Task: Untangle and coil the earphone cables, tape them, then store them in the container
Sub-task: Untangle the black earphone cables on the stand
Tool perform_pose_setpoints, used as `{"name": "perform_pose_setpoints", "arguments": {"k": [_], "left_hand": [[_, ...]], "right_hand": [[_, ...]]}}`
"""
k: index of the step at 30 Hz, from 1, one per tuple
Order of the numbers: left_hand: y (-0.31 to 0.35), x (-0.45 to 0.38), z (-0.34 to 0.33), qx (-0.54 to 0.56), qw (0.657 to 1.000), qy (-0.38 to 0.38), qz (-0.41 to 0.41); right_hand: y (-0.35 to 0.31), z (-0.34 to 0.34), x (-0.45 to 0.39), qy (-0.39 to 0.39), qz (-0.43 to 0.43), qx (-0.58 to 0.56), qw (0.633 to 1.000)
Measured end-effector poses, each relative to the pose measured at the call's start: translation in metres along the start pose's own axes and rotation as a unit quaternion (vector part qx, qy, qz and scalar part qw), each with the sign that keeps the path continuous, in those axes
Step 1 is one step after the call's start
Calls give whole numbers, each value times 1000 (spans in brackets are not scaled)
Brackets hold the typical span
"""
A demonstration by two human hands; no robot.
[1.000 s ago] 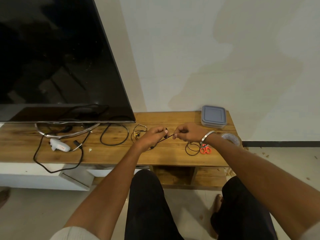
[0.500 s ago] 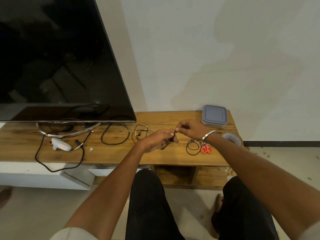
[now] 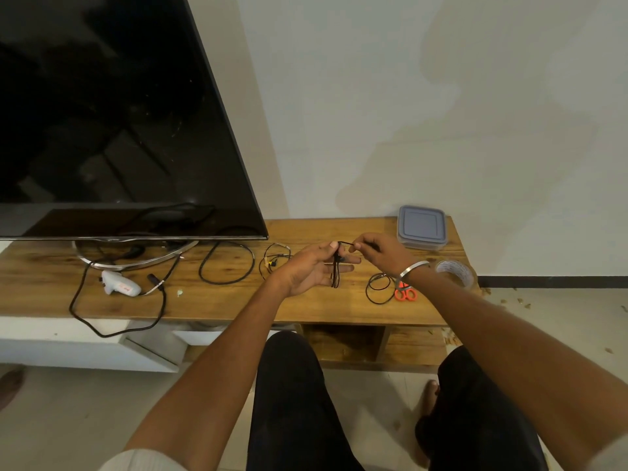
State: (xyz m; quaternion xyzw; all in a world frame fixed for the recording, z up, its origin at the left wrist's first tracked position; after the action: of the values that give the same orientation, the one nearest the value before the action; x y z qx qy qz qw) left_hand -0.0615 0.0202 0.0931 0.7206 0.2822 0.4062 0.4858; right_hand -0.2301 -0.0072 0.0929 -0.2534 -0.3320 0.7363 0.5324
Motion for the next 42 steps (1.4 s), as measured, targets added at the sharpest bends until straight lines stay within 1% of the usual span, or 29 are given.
{"name": "perform_pose_setpoints", "arguments": {"k": [3,5,10,15,20,24,27,30,32,36,42], "left_hand": [[5,1,-1,42,999,1,-25],[12,1,-2,71,996,2,-48],[27,0,-7,123,987,7,-103],[33,1,-6,126,983,38,-130],[29,1,1,71,986,76,-130],[25,-1,4,5,985,109,-132],[21,-1,6,-50,982,129,-130],[15,-1,11,-130,975,129,-128],[11,-1,15,-164,969,136,-124],[6,1,22,-213,959,145,-117],[0,4,23,-268,953,122,-76]], "right_hand": [[4,-1,0,2,-11,16,1000],[7,-3,1,-10,-19,27,999],[8,-17,6,-48,-57,13,997],[5,-35,13,-107,-78,-8,991],[-7,-42,14,-158,-61,-19,985],[-11,-41,15,-192,-53,7,980],[-16,-37,16,-199,-40,-8,979],[-21,-29,15,-208,-26,-7,978],[-24,-26,14,-217,-25,-35,975],[-28,-16,11,-193,-35,-90,976],[-29,3,4,-137,-51,-161,976]]}}
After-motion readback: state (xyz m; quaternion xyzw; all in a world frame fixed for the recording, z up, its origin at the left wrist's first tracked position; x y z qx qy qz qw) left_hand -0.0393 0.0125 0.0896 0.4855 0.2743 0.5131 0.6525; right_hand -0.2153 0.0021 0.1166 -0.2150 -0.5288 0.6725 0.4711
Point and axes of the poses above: each hand's wrist, its own x-axis away from the middle knuckle, its own z-axis out of the back of the hand, y = z × x, the point moved 4 cm from there along -x, towards the middle knuckle, and after that the axes turned 3 degrees about -z, right-handed, at the moved point
